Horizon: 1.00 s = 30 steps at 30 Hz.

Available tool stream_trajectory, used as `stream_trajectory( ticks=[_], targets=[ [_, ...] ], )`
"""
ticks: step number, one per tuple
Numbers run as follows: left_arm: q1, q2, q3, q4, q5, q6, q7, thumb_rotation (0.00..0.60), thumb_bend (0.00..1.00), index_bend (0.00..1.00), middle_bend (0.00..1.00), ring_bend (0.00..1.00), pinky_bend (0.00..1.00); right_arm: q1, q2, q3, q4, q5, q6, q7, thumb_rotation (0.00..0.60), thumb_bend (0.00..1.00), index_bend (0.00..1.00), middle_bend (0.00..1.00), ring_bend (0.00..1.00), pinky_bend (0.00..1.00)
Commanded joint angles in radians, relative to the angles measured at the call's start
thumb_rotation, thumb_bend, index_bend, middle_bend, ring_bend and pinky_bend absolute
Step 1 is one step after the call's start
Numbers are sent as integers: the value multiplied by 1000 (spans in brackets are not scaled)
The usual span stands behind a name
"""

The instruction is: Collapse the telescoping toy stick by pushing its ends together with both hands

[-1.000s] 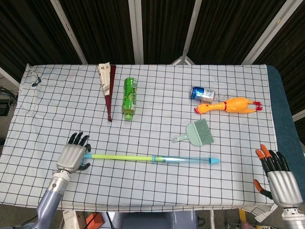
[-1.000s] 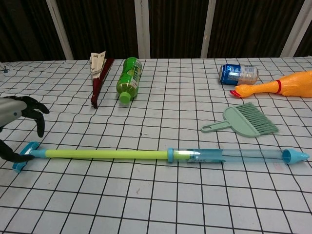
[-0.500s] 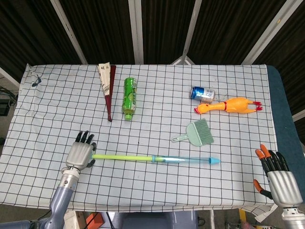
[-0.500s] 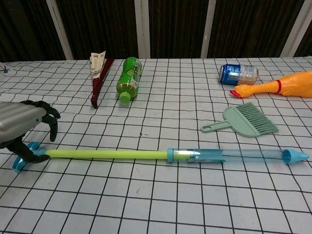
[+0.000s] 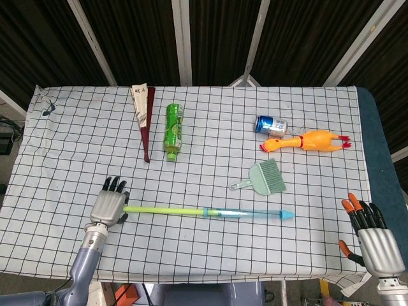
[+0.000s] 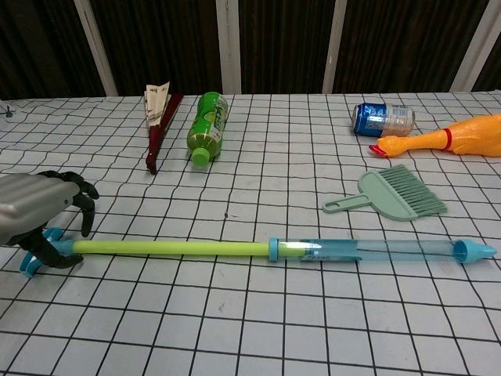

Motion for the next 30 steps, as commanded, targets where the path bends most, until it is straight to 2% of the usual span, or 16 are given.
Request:
stream_trajectory(
  ticks=[1, 10, 20, 30],
  targets=[
    [-1, -1, 1, 4, 0, 3, -5, 600, 370, 491, 131, 0, 12, 0, 0, 0, 0, 0, -1, 0, 600, 350, 0, 0, 0, 0],
    [-9, -7, 8, 24, -13, 1, -12, 600, 409, 497, 132, 0, 12, -3, 3, 2, -4, 3, -2, 3, 600, 350, 0, 0, 0, 0],
    [-14, -9, 15, 28, 0, 12, -32, 600, 507, 575, 154, 0, 12, -5, 3, 1, -4, 0, -4, 2, 600, 350, 0, 0, 0, 0],
    [-23, 14, 22, -7, 38, 23, -40, 600, 514, 598, 159, 0, 12, -3, 1, -1, -10, -9, -9, -11, 600, 350, 0, 0, 0, 0]
  ],
)
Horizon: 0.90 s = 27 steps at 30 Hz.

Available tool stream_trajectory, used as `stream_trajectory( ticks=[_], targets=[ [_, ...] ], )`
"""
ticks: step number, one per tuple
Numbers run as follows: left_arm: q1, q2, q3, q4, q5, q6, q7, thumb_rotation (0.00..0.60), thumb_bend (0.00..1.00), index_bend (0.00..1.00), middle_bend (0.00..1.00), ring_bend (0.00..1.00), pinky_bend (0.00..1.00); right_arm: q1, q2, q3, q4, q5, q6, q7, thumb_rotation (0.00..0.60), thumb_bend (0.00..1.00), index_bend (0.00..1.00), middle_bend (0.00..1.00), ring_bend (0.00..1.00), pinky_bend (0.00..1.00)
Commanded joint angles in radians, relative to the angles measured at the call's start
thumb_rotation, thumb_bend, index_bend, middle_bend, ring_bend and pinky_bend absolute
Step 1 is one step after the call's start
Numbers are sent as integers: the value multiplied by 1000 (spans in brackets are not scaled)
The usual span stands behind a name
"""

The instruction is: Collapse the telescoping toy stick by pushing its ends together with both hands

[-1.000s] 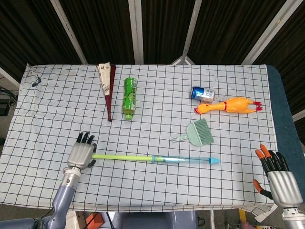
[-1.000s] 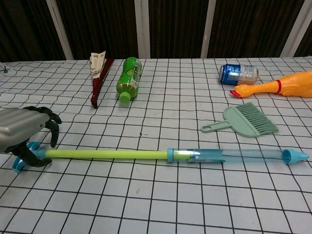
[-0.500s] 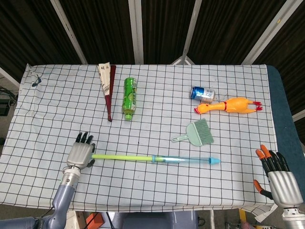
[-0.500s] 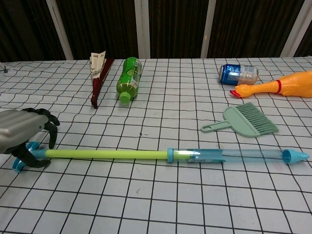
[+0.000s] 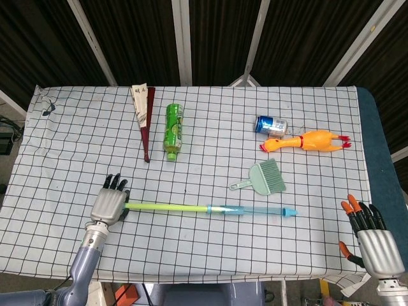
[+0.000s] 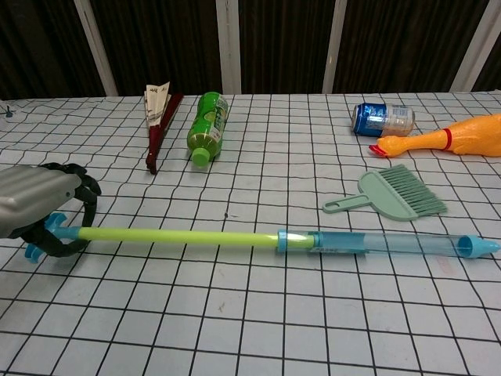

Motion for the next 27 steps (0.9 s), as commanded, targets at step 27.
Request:
stream_trajectory(
  ticks=[27],
  targets=[
    [-42, 61, -1, -127, -4, 7, 56, 600, 515, 611, 158, 0, 11, 225, -188, 131, -262, 375, -307, -466, 600, 350, 94, 0, 0, 0]
  ],
)
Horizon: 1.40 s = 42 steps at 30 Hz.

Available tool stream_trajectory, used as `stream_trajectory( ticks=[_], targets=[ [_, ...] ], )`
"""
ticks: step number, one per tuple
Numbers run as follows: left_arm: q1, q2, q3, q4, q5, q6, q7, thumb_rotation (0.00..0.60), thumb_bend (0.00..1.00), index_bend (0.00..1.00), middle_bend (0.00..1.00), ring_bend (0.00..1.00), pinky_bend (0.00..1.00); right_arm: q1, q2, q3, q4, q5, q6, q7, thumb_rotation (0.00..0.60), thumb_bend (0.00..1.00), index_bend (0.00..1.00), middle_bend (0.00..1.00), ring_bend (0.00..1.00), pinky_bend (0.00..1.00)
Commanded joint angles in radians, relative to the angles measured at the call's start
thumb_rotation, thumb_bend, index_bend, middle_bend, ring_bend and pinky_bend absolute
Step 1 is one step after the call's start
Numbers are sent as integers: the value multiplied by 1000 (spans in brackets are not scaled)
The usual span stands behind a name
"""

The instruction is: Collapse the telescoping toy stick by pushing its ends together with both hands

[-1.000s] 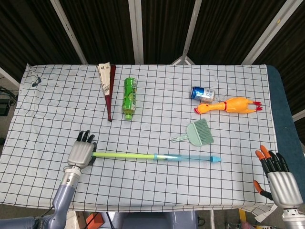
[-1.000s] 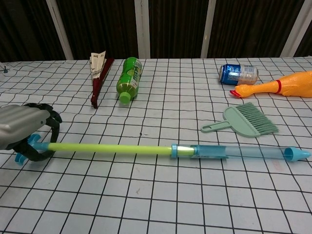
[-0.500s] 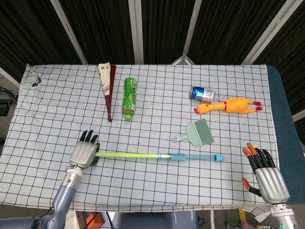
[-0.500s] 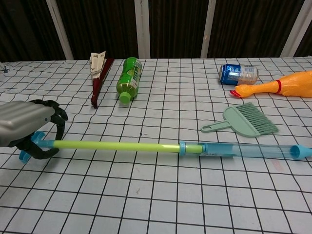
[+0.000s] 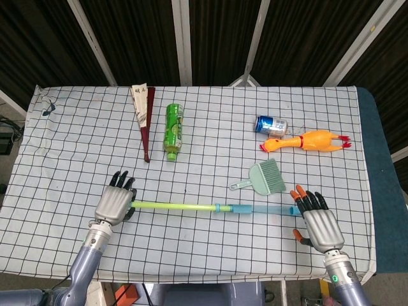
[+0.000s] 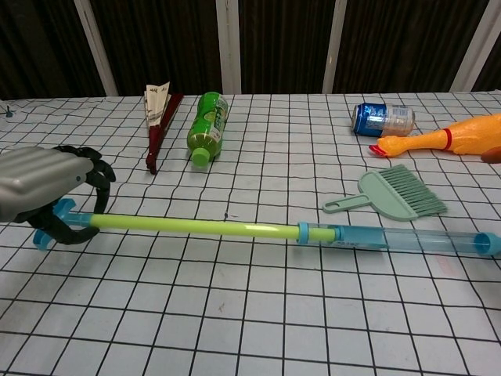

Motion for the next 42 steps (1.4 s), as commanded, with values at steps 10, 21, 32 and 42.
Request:
stream_trajectory(
  ticks=[10, 21, 32, 42],
  targets=[
    [-9, 15, 10, -17, -16, -2, 4, 600, 515, 612, 159, 0, 12, 61, -114, 47, 53, 177, 1, -153, 600, 350, 116, 0, 0, 0],
    [-17, 27, 14, -29, -19, 3, 5, 600, 515, 612, 158, 0, 11, 92, -125, 63, 108, 284, 2, -199, 600, 350, 116, 0, 0, 0],
    [-26, 35, 14, -41, -29, 6, 7, 600, 515, 612, 158, 0, 11, 109, -147, 51, 135, 338, 3, -214, 600, 351, 116, 0, 0, 0],
    [-33, 34, 18, -44, -36, 10, 11, 600, 516, 615, 158, 0, 11, 122, -180, 39, 160, 331, 14, -197, 600, 350, 232, 1, 0, 0]
  ],
)
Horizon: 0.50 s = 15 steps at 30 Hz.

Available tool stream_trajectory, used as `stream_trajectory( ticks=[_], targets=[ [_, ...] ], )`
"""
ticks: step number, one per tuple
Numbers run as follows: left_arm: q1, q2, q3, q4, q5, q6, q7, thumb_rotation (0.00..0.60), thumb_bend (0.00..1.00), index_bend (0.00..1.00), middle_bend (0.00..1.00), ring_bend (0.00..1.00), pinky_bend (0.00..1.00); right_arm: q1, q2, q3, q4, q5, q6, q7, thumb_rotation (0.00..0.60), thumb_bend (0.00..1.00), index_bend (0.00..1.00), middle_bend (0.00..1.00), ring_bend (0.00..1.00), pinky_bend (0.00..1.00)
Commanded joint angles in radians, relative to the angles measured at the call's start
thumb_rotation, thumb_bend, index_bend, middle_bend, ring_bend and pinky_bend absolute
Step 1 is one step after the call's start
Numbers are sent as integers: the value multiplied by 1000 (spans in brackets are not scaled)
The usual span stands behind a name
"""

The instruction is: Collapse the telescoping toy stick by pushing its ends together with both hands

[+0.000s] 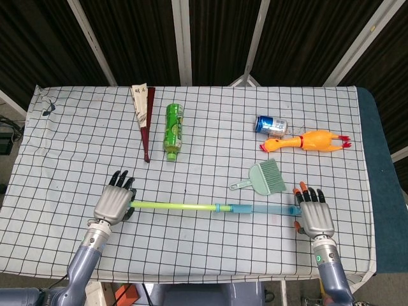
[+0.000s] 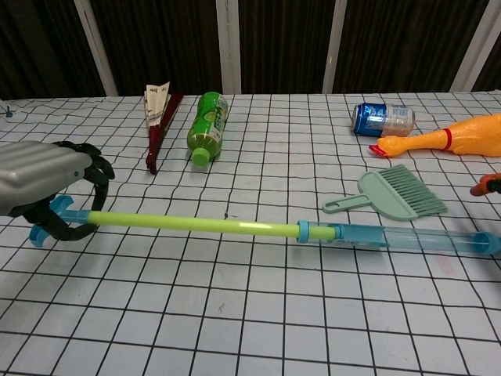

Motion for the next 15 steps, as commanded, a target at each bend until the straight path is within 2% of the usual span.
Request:
stream_trajectory(
  ticks=[1, 8, 15],
  targets=[
    [-1, 0, 2, 1, -2, 0, 0, 600, 516, 615, 158, 0, 11, 5, -11, 0, 13, -7, 3, 8, 600, 350, 244, 2, 0, 0],
    [-4, 2, 5, -1, -3, 1, -4, 600, 515, 618, 158, 0, 11, 20, -36, 2, 33, 13, -4, 7, 600, 350, 332, 40, 0, 0],
    [-9, 6, 5, -4, -5, 1, -7, 600, 516, 618, 158, 0, 11, 27, -55, -4, 56, 16, 1, 13, 600, 350, 337, 44, 0, 0]
  ],
)
